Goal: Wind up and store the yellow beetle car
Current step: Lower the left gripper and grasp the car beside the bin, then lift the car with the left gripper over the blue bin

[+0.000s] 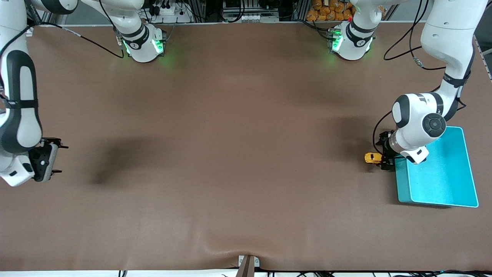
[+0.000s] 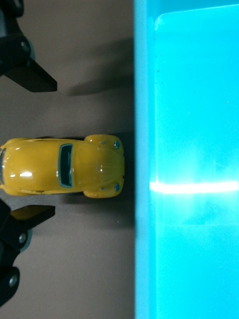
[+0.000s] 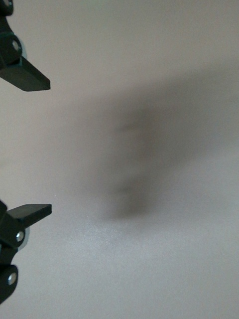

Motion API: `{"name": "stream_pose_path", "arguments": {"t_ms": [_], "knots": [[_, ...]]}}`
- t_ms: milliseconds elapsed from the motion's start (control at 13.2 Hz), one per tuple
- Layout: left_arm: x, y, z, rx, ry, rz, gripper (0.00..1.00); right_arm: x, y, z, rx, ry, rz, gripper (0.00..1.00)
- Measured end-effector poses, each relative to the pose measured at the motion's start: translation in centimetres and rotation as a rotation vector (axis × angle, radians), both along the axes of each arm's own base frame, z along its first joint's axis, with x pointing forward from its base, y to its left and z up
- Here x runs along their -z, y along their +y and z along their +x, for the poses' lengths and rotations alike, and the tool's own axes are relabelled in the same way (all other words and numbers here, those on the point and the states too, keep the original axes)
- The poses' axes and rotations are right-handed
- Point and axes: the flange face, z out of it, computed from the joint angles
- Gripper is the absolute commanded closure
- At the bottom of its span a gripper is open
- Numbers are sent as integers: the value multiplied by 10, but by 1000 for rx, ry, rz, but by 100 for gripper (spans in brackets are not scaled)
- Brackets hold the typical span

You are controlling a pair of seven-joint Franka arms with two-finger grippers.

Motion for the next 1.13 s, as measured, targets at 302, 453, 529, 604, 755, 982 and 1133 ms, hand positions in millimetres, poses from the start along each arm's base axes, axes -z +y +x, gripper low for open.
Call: {"name": "stream_pose_path", "arguments": {"t_ms": [302,453,529,604,755,982,1133], "knots": [[3,6,2,-9,-22,3,100,-34,10,7,69,25,-7,0],[1,10,4,-15,-34,4,100,-49,17,9,130,21,12,0],[0,11,5,-16,-41,4,100,-61,22,10,186,11,34,0],[-5,11,9,-16,-57,5,100,-75,27,9,239,7,41,0],[-27,9,22,-11,-106,6,100,-109,50,6,353,-3,22,0],[-73,2,39,19,-175,9,100,-165,118,2,475,-42,-13,0],[-97,2,46,54,-177,14,100,-187,146,-6,559,-38,-31,0]]}}
